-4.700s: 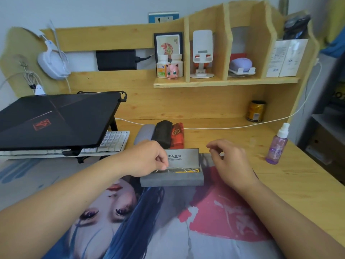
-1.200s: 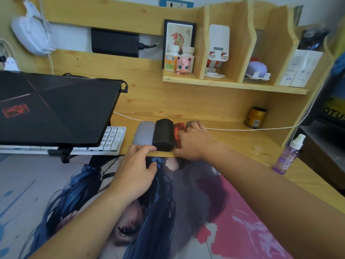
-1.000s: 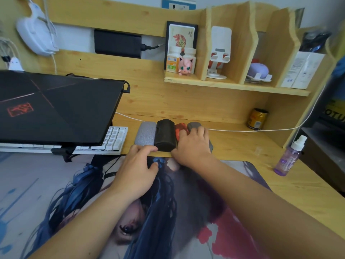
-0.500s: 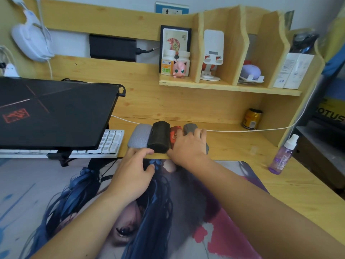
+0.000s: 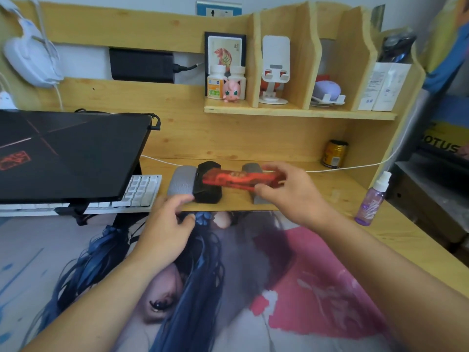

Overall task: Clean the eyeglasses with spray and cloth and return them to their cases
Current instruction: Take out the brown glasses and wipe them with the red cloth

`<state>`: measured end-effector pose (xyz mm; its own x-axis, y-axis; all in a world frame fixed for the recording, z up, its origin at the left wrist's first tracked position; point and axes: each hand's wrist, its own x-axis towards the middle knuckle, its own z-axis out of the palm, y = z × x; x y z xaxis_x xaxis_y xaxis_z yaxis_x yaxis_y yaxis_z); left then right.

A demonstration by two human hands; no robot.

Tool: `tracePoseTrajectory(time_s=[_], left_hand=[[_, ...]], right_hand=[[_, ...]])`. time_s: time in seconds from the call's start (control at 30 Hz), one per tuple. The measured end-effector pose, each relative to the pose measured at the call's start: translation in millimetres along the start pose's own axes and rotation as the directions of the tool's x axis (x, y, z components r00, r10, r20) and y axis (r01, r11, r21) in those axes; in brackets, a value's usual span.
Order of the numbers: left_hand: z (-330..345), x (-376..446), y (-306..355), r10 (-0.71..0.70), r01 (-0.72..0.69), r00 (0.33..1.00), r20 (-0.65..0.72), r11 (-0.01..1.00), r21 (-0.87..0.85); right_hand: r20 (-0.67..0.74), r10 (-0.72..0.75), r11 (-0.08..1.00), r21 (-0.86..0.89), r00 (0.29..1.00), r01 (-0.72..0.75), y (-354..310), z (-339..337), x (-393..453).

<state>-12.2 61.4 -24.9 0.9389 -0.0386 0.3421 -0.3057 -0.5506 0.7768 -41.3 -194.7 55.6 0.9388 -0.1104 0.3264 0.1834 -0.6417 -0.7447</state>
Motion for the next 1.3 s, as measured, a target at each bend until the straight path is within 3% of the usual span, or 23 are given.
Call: tracePoseTrajectory(time_s=[0.07,0.13,0.23,0.3,0.37,0.43,0.5,0.63,0.83,1.3], left_hand=[[-3.5,3.2,3.1,-0.047,0.043,0.995,-0.089,0.998,-0.052],[-5.7,1.6,11.5,-0.056,0.051,0.996,-0.068,0.995,-0.085],[-6.7,-12.2,28.2,0.05,-0.025,0.977,0.208,0.992,-0.12],[-3.5,-21.6,34.0,0.151,-0.149,0.889,0.433,0.988,-0.039],[3.4,-26.7,32.6,0.191,-0.274,0.847,0.496,0.957,0.099],[8.3,-28.2,33.1,0.2,-0.299,0.882,0.427,0.937,0.178],[10.9,-29.2,33.1,0.2,-0.288,0.903,0.38,0.938,0.192],[11.3,-32.1,33.4,0.238,-0.326,0.912,0.333,0.914,0.242],[12.9,-35.1,34.6,0.247,-0.363,0.905,0.347,0.874,0.322],[3.8,-40.5,37.5,0.153,-0.219,0.924,0.351,0.963,0.157]], right_hand=[[0.255,-0.085,0.994,0.089,0.963,0.064,26.2,-6.0,-29.5],[0.446,-0.152,0.981,-0.037,0.882,0.189,48.4,-6.1,-45.7],[0.595,-0.187,0.92,-0.174,0.782,0.353,51.4,-12.3,-34.7],[0.658,-0.187,0.884,-0.212,0.729,0.417,46.4,-9.4,-24.2],[0.63,-0.247,0.891,-0.151,0.736,0.428,47.5,0.9,-22.9],[0.527,-0.319,0.894,-0.109,0.787,0.435,51.1,8.6,-26.8],[0.442,-0.392,0.83,-0.208,0.807,0.517,55.0,4.1,-27.5],[0.505,-0.438,0.777,-0.202,0.743,0.596,60.5,-2.7,-37.8],[0.493,-0.344,0.876,-0.139,0.799,0.463,63.8,-2.9,-41.0],[0.491,-0.382,0.831,-0.188,0.783,0.523,57.2,-7.0,-42.4]])
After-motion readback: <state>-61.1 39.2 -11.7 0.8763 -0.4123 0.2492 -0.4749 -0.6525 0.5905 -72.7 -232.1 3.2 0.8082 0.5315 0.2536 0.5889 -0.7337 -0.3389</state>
